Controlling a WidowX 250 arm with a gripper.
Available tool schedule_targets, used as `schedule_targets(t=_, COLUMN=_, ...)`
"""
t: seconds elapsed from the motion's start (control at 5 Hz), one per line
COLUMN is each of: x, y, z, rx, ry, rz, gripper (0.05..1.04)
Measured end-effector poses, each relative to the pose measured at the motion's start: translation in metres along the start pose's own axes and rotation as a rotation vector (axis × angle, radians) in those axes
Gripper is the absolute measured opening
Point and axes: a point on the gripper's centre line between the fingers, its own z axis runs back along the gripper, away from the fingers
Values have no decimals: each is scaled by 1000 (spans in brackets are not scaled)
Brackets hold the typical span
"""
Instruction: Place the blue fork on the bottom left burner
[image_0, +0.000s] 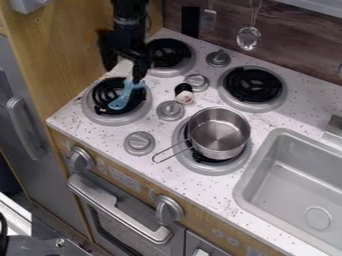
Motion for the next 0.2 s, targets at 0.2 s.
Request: schedule_targets(t=0.2, x=-16, y=-9, z=5, rx=-30, ry=30, rz=28, gripper=999)
